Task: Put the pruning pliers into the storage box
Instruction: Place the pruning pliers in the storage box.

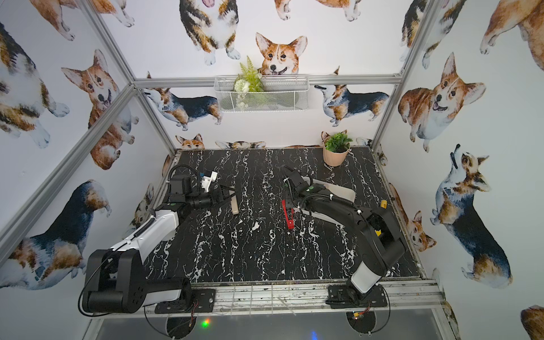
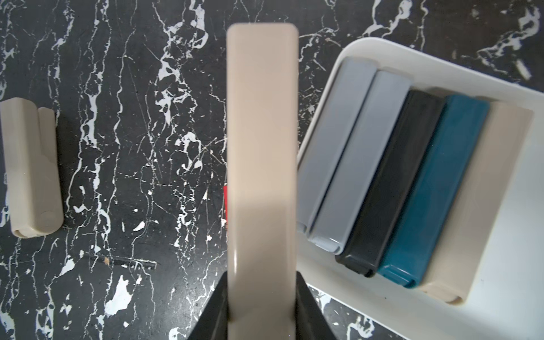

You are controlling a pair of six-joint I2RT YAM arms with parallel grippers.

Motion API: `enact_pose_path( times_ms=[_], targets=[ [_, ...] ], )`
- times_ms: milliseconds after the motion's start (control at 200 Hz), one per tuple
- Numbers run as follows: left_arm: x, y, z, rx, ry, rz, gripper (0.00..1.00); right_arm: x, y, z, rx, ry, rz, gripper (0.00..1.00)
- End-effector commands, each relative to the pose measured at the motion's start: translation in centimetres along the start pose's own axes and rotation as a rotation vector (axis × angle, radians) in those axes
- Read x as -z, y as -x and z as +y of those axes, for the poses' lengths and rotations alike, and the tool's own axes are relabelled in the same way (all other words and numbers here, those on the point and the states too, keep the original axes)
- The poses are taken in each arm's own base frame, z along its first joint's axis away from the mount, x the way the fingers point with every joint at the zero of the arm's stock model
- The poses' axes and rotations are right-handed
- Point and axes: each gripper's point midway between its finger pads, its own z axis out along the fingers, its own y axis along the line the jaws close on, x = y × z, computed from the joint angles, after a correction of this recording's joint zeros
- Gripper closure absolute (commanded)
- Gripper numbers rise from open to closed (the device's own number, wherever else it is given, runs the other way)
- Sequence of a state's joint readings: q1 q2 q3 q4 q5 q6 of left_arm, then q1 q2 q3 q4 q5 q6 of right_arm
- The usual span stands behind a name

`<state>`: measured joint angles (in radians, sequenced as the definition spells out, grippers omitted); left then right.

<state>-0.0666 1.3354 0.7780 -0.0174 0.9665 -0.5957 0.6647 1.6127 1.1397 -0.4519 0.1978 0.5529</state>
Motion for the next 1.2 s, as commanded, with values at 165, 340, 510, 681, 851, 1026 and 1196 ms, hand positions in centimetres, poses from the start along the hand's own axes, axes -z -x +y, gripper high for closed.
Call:
enact_pose_path(
  times_ms=[165,340,510,681,851,1026,1196],
  targets=[
    [-0.1,0.3,-0.5,-0.019,-0.024,-0.004,0.0,1.1,0.1,-4.1,-0.076,-0.064,-0.018,1.0],
    [-0.2,0.2,-0.4,-0.014,-0.026,0.001,0.0,1.4,0.0,-6.0,-0.104,-0.092,-0.021,1.0],
    [-0.2,0.2,-0.4,-0.016,-0.025,0.002,0.0,1.6,-0.4,-8.0,-0.129,-0.119,-0.017,1.0],
    [-0.3,0.2,-0.3,-0.014,-0.025,0.005,0.0,2.1,-0.7,-10.3,-0.168,-0.145,-0.018,1.0],
    [-0.4,0.1,-0.3,-0.013,-0.027,0.009,0.0,2.5,-1.1,-12.2,-0.197,-0.171,-0.021,1.0],
    [-0.5,0.1,-0.3,-0.011,-0.026,0.012,0.0,2.4,-1.6,-13.8,-0.218,-0.191,-0.011,1.0],
    [-0.5,0.0,-0.2,-0.01,-0.024,0.014,0.0,2.1,-1.9,-14.7,-0.238,-0.195,-0.003,1.0]
  ],
)
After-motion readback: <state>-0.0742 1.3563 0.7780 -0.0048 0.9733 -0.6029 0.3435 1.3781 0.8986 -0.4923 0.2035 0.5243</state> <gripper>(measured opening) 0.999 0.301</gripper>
